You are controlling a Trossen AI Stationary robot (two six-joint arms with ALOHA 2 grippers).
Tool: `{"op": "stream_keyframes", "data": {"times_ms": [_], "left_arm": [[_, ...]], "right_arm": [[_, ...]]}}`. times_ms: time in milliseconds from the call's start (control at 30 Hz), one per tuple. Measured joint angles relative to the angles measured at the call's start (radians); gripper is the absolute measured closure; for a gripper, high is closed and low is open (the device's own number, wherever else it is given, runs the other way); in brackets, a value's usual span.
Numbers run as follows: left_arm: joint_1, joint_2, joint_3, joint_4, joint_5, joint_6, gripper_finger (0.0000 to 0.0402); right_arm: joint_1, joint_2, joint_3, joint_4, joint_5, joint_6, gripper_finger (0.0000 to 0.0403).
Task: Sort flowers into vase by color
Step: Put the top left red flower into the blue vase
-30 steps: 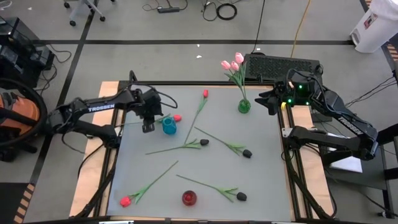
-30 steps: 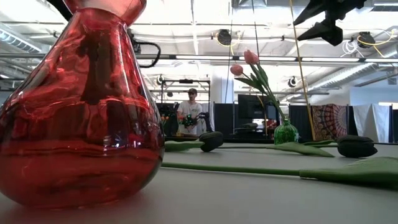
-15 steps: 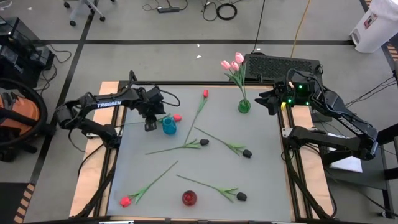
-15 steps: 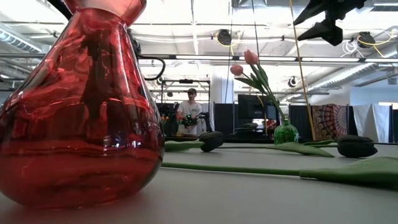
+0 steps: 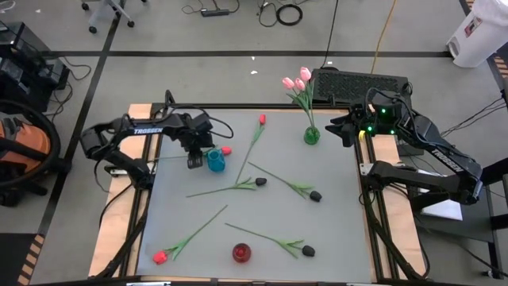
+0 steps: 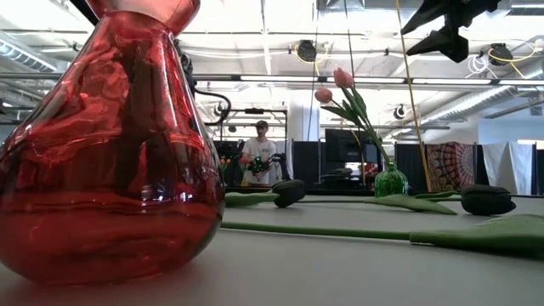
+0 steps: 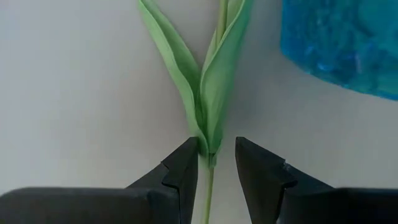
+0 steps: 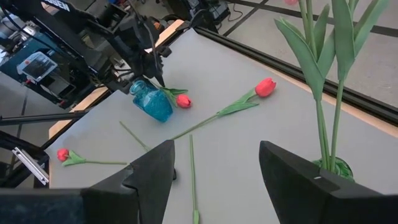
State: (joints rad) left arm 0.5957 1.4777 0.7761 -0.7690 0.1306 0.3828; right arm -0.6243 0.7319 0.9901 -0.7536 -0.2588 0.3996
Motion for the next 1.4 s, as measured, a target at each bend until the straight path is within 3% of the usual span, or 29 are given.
{"op": "stream_keyframes", "data": {"times_ms": [533, 867, 1400], "left_arm": [[0.000, 0.041, 0.000, 0.033, -0.035, -0.011, 0.0293], [0.000, 0.041, 0.000, 0.027, -0.037, -0.043, 0.0389], [0.019, -0.061, 0.037, 0.024, -0.169, -0.187, 0.0390]], "right_arm": [[0.000, 0.000, 0.000, 0.000, 0.000, 0.000, 0.0177], [0.000, 0.000, 0.000, 0.000, 0.025, 0.000, 0.0177], [0.000, 0.000, 0.000, 0.000, 0.025, 0.000, 0.0177]]}}
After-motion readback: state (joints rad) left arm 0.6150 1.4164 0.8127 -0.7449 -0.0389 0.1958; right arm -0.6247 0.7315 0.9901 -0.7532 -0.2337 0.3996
